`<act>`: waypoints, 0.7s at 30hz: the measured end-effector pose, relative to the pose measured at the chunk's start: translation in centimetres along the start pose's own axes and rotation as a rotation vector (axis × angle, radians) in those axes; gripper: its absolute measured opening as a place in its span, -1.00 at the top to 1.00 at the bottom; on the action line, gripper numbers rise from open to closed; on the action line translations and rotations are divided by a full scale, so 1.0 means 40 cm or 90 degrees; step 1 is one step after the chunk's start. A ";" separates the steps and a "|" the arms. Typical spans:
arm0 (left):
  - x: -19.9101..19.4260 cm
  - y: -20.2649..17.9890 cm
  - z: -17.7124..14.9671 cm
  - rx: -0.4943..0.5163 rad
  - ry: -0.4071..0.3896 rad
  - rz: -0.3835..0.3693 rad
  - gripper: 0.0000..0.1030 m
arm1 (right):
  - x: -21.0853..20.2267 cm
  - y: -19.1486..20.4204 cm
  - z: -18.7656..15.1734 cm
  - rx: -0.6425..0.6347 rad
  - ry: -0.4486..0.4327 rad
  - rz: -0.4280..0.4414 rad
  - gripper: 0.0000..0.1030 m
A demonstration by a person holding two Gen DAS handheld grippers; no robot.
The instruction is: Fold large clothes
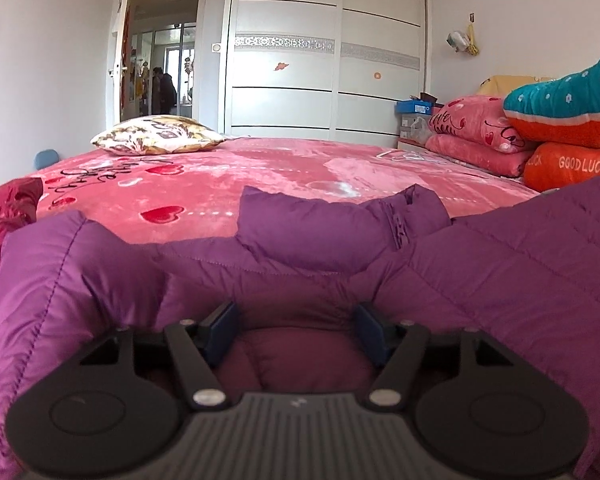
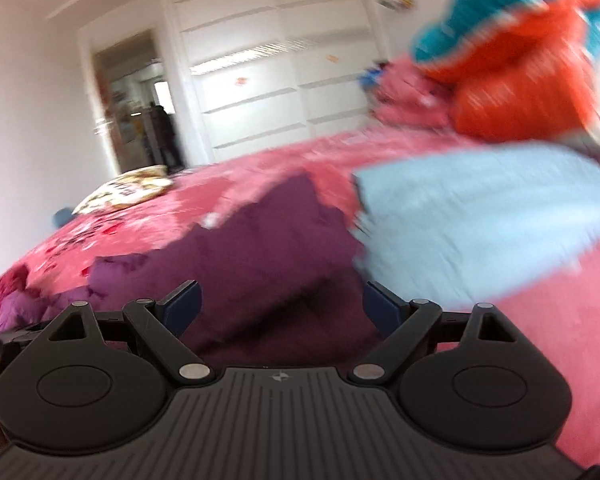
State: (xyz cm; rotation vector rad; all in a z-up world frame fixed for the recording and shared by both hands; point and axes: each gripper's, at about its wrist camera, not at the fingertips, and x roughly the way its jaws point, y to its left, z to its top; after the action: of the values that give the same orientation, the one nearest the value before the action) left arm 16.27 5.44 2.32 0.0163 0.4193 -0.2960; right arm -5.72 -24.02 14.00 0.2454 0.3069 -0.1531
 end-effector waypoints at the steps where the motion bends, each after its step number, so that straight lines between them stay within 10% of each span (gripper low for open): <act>1: 0.000 0.001 -0.003 -0.003 0.001 -0.002 -0.29 | 0.013 0.013 0.008 -0.017 -0.002 0.005 -1.00; 21: 0.005 0.029 -0.012 -0.051 0.004 -0.041 -0.33 | 0.337 0.082 -0.022 -0.136 0.111 -0.058 -1.00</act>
State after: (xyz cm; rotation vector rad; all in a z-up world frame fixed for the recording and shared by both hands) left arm 16.60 6.55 1.75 -0.0745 0.4385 -0.3424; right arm 7.34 -22.16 9.61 0.0325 0.5051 -0.1876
